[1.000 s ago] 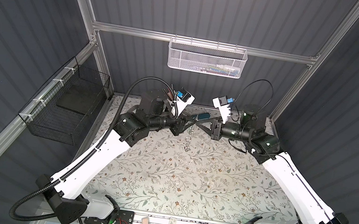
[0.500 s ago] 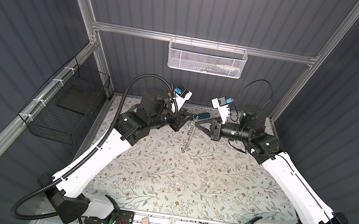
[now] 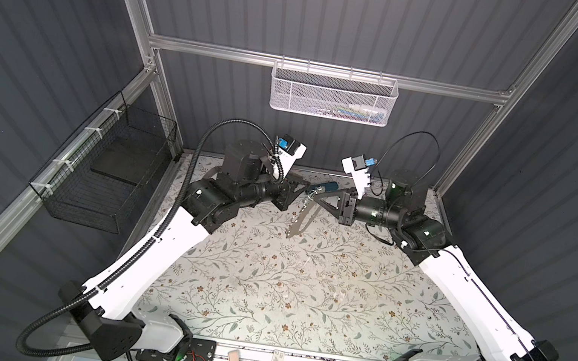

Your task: Put the keys on the keyring

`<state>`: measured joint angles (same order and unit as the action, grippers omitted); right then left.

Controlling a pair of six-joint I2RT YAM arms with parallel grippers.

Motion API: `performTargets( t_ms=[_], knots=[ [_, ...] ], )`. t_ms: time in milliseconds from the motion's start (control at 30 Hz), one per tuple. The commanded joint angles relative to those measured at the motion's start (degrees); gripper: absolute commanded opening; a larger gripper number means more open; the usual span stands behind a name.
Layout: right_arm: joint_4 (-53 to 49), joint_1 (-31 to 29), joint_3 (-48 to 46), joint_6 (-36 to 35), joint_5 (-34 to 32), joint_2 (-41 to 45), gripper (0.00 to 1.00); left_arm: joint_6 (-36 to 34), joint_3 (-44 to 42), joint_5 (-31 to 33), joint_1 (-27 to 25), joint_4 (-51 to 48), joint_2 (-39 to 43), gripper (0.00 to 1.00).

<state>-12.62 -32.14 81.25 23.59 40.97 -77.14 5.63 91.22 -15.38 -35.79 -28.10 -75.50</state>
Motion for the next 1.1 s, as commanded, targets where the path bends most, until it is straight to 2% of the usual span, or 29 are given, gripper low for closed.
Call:
performTargets(
  t_ms=[0,167,300,600,733,967,1067],
  knots=[
    [6.89,0.29,-0.25,2.02,0.94,1.54,0.0,5.81,-1.69,-8.94,1.0,6.04,3.02,0.29],
    [12.21,0.24,-2.05,3.64,0.85,2.44,0.0,12.75,-4.28,-17.19,3.92,12.8,3.27,0.29],
    [13.52,0.27,-2.23,4.54,2.14,2.59,0.0,16.38,-5.03,-21.45,5.73,15.37,2.14,0.28],
    [15.42,0.26,-3.2,5.84,3.39,3.37,0.0,18.46,-6.21,-27.86,6.52,18.28,1.0,0.28],
    [15.43,0.31,-3.03,5.98,3.64,3.38,0.0,19.1,-6.31,-30.1,6.57,18.51,0.33,0.25],
    [15.22,0.3,-3.29,6.02,3.68,3.63,0.0,19.16,-6.31,-31.11,6.52,19.22,0.44,0.08],
    [15.42,0.24,-3.38,6.19,3.76,3.68,0.0,19.16,-6.48,-31.62,6.57,19.29,0.45,0.06]
  ],
)
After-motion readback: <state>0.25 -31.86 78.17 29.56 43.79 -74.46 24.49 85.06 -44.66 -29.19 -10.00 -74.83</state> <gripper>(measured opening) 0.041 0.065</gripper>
